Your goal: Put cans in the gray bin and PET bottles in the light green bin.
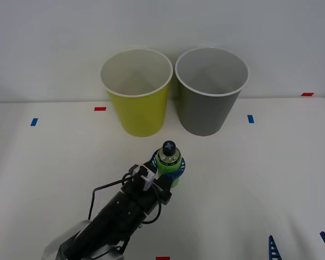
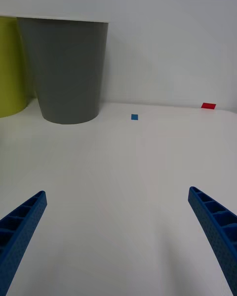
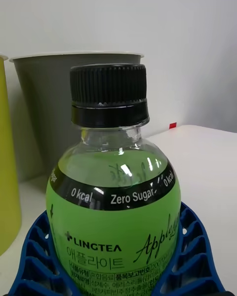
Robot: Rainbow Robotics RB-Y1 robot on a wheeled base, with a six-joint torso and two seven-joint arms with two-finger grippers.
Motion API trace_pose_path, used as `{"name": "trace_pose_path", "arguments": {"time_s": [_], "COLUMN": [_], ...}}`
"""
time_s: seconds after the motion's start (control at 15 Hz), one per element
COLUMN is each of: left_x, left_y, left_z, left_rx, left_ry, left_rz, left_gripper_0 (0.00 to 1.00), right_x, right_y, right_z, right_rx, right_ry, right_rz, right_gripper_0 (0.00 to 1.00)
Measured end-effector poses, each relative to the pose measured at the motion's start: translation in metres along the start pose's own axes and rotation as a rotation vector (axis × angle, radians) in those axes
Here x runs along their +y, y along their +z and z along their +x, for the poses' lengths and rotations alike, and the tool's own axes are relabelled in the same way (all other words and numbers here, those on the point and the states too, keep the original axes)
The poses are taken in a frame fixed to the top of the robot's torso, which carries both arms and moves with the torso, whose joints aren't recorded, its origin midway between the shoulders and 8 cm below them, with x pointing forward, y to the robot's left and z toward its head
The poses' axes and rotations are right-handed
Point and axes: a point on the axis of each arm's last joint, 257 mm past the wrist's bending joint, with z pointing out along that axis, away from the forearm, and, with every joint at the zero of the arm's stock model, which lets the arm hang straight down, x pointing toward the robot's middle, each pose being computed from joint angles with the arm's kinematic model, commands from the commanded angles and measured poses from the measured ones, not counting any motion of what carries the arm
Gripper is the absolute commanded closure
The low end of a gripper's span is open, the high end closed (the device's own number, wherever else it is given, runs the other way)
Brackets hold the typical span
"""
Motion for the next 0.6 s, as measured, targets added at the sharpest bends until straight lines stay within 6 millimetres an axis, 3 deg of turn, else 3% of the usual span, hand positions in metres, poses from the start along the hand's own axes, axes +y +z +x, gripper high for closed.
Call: {"name": "trace_pose_path", "arguments": {"time_s": [0.33, 0.6], "left_x": [-0.001, 0.005], "left_y": [0.006, 0.016], "left_z": [0.004, -0.009], "left_rx": [0.049, 0.133], "left_ry": [-0.022, -0.025], "left_rz": [0.004, 0.027], "left_gripper_0": [1.00, 1.00], "right_x": [0.000, 0.000], "right_y": [0.000, 0.000], "right_z": [0.000, 0.000], "right_rx": [0.000, 0.000], "right_ry": [0.000, 0.000], "right_rz": [0.000, 0.000], "right_gripper_0": [0.00, 0.00]}}
